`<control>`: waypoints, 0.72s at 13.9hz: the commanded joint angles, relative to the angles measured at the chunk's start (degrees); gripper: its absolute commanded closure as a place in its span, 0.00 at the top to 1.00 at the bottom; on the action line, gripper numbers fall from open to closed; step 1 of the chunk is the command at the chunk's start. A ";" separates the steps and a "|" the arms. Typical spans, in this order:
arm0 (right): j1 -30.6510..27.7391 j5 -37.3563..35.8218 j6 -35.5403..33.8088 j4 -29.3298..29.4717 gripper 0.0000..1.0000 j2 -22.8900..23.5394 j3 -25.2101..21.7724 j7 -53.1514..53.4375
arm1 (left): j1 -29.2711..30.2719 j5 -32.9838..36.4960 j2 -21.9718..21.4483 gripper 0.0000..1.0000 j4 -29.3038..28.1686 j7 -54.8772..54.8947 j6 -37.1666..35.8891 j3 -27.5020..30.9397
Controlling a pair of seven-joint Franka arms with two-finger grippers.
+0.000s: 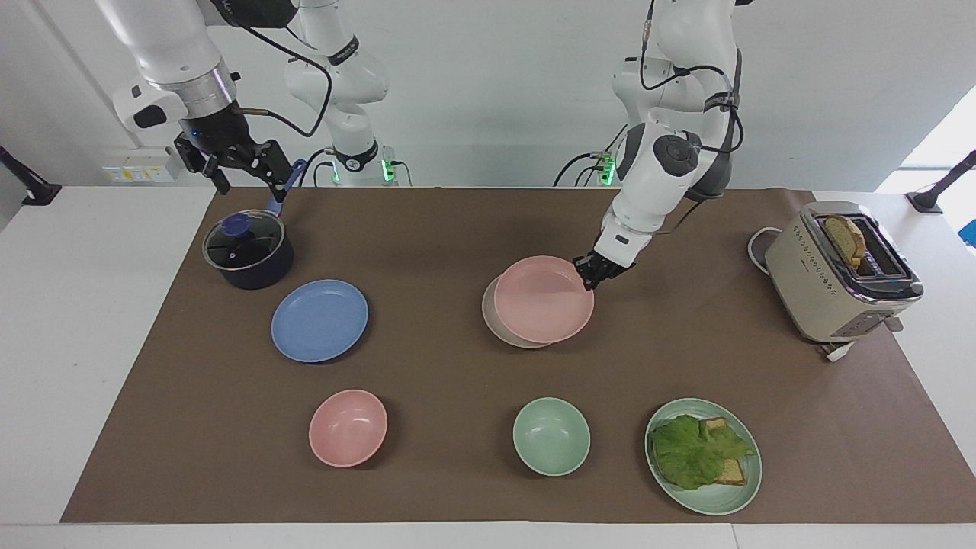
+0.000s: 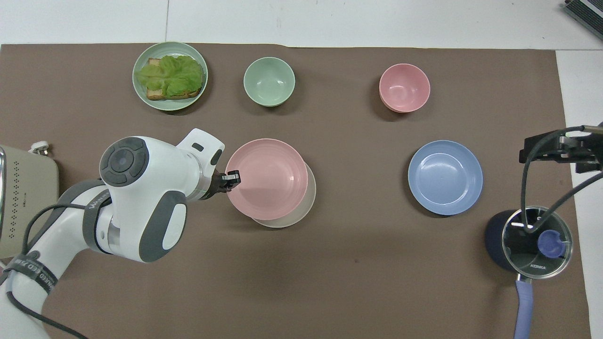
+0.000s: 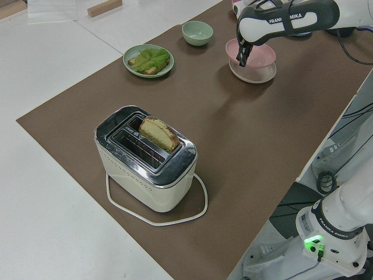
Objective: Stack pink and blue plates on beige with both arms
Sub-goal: 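Carry the pink plate over the beige plate with the left gripper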
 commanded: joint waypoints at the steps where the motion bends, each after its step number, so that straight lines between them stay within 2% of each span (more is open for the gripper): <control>1: -0.76 0.25 0.44 0.01 1.00 -0.25 0.22 -1.63 | -1.57 0.89 -0.70 0.00 -4.48 -0.90 5.77 1.05; 6: -0.84 0.25 0.44 -0.08 1.00 -0.25 0.22 -1.63 | -2.27 0.89 -1.05 0.00 -5.11 -0.73 5.52 1.05; 10: -0.84 0.25 0.44 -0.08 1.00 -0.25 0.22 -1.63 | -3.59 1.07 0.36 0.00 -5.64 -0.82 7.37 1.05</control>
